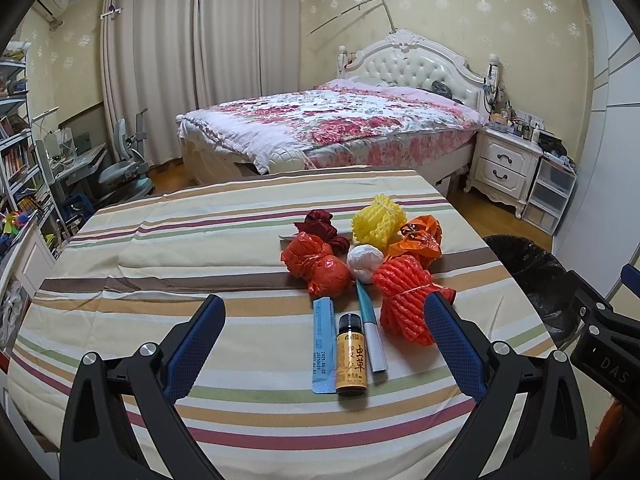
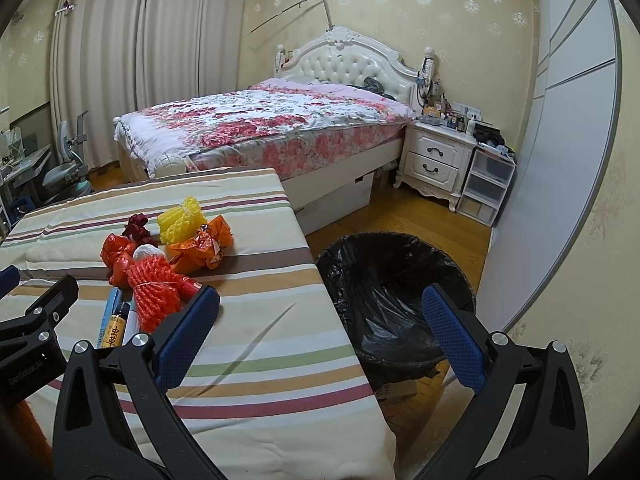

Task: Collect trash

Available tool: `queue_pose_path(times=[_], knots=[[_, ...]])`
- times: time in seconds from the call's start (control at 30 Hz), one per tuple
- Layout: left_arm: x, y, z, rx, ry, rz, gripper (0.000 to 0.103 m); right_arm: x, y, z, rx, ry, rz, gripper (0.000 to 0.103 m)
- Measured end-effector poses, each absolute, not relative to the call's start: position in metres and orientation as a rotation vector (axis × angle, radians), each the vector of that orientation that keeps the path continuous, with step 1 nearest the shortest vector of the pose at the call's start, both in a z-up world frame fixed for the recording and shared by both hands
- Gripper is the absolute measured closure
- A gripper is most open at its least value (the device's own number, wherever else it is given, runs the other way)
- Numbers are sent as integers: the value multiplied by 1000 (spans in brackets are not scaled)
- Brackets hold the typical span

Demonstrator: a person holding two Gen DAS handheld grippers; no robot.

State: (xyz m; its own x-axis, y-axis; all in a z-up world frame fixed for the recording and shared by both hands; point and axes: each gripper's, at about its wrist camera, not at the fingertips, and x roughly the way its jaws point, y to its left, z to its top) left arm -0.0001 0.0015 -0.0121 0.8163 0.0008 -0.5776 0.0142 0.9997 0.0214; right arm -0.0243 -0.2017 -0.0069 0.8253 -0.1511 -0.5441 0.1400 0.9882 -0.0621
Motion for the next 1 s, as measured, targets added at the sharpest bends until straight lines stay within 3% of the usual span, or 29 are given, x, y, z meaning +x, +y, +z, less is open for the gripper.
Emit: queue_pose_path(times=[1.0], knots=[[0, -3, -18, 28, 624, -8, 6, -24, -202, -8, -19, 588, -154, 4]])
